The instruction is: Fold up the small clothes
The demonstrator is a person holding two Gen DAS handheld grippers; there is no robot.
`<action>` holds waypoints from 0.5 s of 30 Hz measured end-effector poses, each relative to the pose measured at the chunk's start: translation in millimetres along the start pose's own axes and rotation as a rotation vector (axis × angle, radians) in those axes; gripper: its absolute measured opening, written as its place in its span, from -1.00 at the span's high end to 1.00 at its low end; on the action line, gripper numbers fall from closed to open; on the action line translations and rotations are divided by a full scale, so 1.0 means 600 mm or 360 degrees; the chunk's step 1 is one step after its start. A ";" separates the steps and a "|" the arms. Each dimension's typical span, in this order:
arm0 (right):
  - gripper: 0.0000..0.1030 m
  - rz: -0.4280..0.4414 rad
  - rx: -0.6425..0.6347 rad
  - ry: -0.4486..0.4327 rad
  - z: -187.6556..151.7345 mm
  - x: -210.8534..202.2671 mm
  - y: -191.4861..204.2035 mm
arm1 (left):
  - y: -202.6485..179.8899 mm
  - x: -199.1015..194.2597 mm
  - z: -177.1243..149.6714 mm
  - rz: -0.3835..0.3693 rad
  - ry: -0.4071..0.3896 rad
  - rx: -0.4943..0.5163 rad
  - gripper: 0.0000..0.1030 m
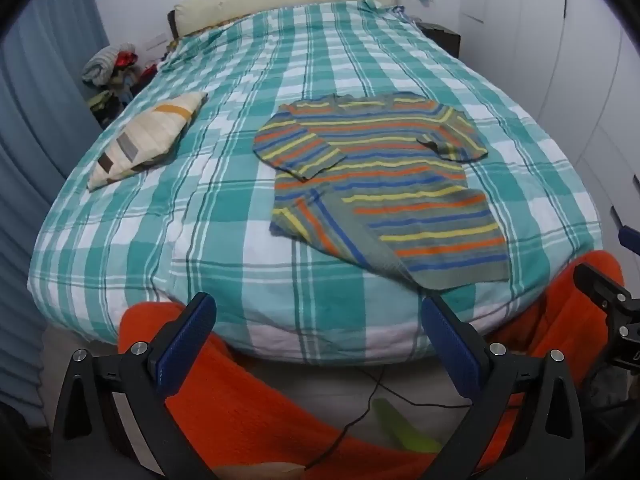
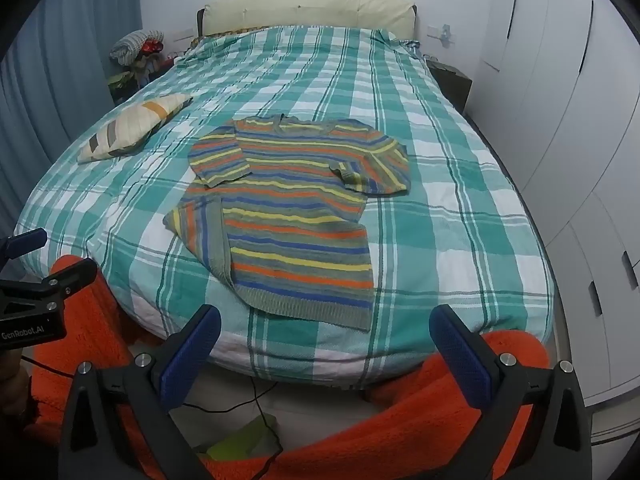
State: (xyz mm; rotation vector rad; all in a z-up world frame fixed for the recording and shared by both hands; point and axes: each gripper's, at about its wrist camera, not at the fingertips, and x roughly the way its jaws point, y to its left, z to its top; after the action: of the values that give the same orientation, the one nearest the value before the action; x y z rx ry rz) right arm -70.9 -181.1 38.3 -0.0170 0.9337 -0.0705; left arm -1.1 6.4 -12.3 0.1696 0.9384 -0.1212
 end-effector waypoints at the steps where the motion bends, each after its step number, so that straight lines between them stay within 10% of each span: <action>1: -0.99 0.0000 -0.0001 0.0001 0.002 -0.001 0.000 | 0.003 0.001 -0.003 -0.0003 0.0003 -0.0002 -0.99; 15: -0.99 -0.0005 0.0011 0.0059 0.000 0.016 0.006 | -0.010 0.019 0.009 0.0005 0.0085 0.0056 -0.99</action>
State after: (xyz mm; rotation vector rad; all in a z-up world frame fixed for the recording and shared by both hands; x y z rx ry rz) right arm -64.8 -178.4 30.4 -0.0105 0.9703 -0.0771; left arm 8.7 -0.7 -18.8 0.2079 0.9892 -0.1308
